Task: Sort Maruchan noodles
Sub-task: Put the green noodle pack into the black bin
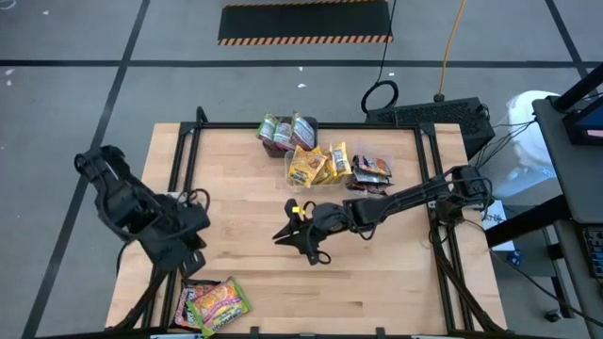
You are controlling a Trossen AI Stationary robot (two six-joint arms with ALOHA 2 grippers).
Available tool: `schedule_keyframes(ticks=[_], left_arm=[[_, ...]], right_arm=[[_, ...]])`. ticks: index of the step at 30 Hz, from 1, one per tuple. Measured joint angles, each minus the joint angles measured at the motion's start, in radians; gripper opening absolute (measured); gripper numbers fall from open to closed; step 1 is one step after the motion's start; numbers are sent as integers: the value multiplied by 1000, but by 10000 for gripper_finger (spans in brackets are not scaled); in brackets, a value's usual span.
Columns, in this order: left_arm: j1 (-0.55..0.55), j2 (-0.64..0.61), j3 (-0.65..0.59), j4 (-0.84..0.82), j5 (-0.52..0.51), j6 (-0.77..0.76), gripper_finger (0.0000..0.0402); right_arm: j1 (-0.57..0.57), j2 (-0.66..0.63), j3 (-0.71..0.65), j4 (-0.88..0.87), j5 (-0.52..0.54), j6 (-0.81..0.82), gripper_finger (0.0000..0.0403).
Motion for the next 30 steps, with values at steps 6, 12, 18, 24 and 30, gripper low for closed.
schedule_keyframes(ticks=[6,12,18,24,30], left_arm=[[-38,66,0,1,0,-36,38],[-40,127,0,1,28,-50,81],[-40,201,0,0,46,-26,118],[-47,296,0,1,48,62,124],[-47,384,0,2,49,90,124]], right_arm=[[0,0,0,21,3,-8,59],[0,0,0,65,60,-10,59],[1,-21,-1,46,166,-56,59],[1,-107,-1,-48,268,-74,59],[0,-235,-1,-181,264,-51,59]])
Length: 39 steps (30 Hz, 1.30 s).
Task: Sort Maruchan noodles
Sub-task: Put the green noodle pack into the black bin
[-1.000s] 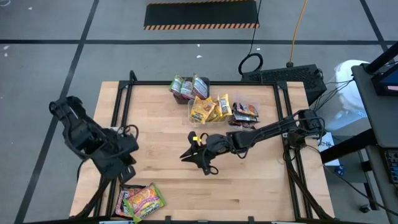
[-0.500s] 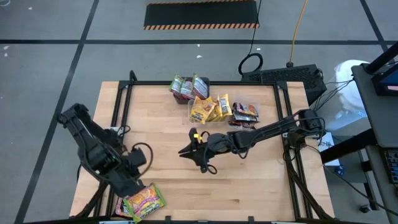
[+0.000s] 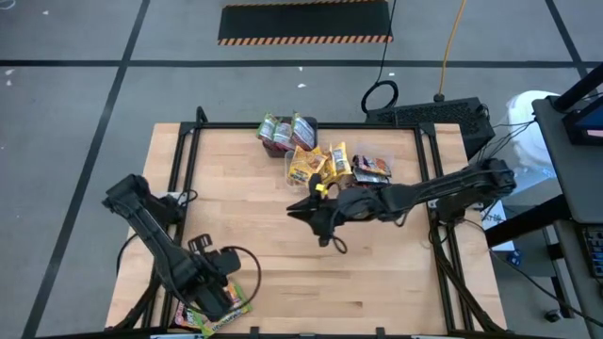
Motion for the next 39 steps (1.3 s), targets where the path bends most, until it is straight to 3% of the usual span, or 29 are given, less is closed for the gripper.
schedule_keyframes(ticks=[5,14,22,29,35,39], left_arm=[[5,60,0,11,26,-9,124],[22,127,0,109,48,-163,124],[30,223,0,102,59,-362,124],[32,283,-5,122,158,-454,124],[33,287,-124,290,188,-468,124],[39,287,-196,293,186,-453,124]], right_arm=[[1,-89,0,-45,-1,3,59],[2,-213,0,-161,-3,79,59],[19,-243,0,-194,-3,73,59],[42,-243,0,-194,-3,47,59],[42,-242,0,-195,-3,45,59],[42,-242,0,-195,-3,45,59]])
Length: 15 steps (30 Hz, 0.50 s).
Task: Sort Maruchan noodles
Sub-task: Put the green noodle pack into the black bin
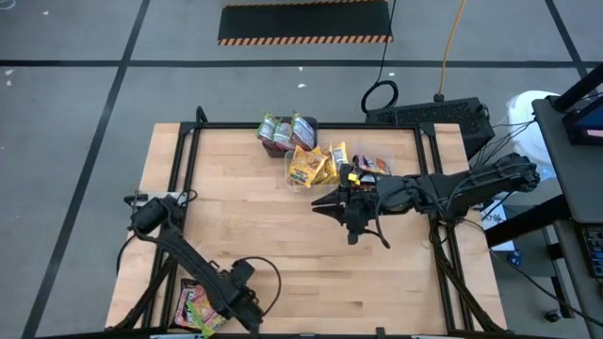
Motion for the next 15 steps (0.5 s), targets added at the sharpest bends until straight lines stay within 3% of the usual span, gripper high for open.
schedule_keyframes(ticks=[6,15], left_arm=[[14,-2,-55,6,3,1,124],[52,-3,-123,205,76,67,124]], right_arm=[[-1,0,0,0,0,-4,59],[-1,0,0,1,1,-22,59]])
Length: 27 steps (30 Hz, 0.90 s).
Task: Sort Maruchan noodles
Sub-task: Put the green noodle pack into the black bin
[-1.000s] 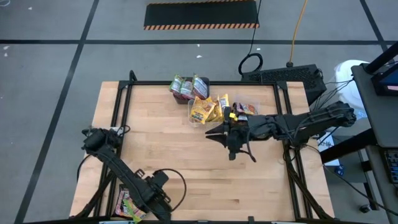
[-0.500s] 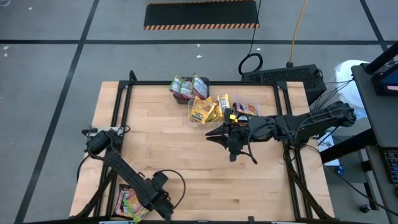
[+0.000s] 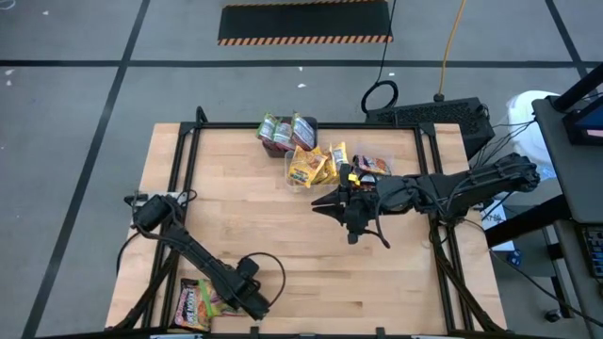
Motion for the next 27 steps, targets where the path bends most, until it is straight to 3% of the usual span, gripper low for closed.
schedule_keyframes(ticks=[14,24,27], left_arm=[[9,1,-5,4,9,21,119],[7,-4,-73,24,121,-42,16],[8,-3,-73,24,118,-39,6]], right_arm=[[0,0,0,0,0,-17,59],[0,0,0,0,0,-31,59],[0,0,0,0,0,-31,59]])
